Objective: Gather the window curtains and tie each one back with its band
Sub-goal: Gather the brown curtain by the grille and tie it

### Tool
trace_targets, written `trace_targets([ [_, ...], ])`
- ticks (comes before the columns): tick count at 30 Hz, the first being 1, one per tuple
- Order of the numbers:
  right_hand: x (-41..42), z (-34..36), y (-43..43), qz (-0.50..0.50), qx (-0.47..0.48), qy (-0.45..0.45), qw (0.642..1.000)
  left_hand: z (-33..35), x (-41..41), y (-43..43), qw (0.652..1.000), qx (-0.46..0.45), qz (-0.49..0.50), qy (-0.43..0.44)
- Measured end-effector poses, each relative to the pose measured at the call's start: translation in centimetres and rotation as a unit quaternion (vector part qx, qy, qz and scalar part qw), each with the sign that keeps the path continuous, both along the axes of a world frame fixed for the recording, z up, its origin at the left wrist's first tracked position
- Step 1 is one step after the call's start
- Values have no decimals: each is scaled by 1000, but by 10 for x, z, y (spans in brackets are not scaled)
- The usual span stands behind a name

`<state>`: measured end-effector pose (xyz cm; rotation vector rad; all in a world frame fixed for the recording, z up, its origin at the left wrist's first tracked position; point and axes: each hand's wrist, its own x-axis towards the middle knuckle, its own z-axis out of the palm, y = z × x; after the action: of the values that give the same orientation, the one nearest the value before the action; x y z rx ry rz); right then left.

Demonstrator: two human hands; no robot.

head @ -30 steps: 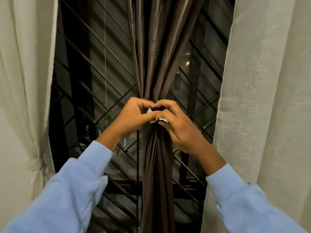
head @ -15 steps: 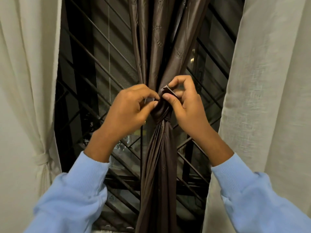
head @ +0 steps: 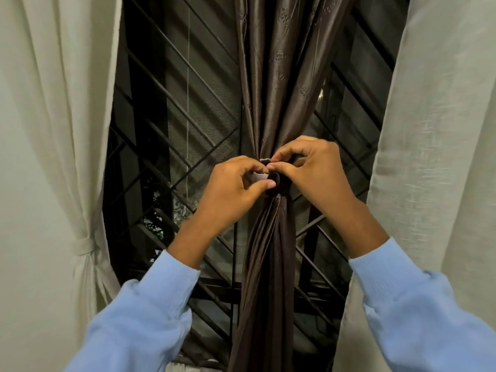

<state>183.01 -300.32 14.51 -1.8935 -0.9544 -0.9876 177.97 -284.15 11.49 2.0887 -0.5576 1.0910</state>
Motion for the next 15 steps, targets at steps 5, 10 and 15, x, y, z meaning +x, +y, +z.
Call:
trace_targets([
  [5,-13,11,-4,-100,-217,-47,970,9,8,7,997,26,58,-37],
  [10,-20,17,-5,-235,-372,-139,887,18,17,5,995,30,80,-43],
  [15,-11,24,-14,-232,-434,-96,865,16,24,3,999,-43,28,9],
])
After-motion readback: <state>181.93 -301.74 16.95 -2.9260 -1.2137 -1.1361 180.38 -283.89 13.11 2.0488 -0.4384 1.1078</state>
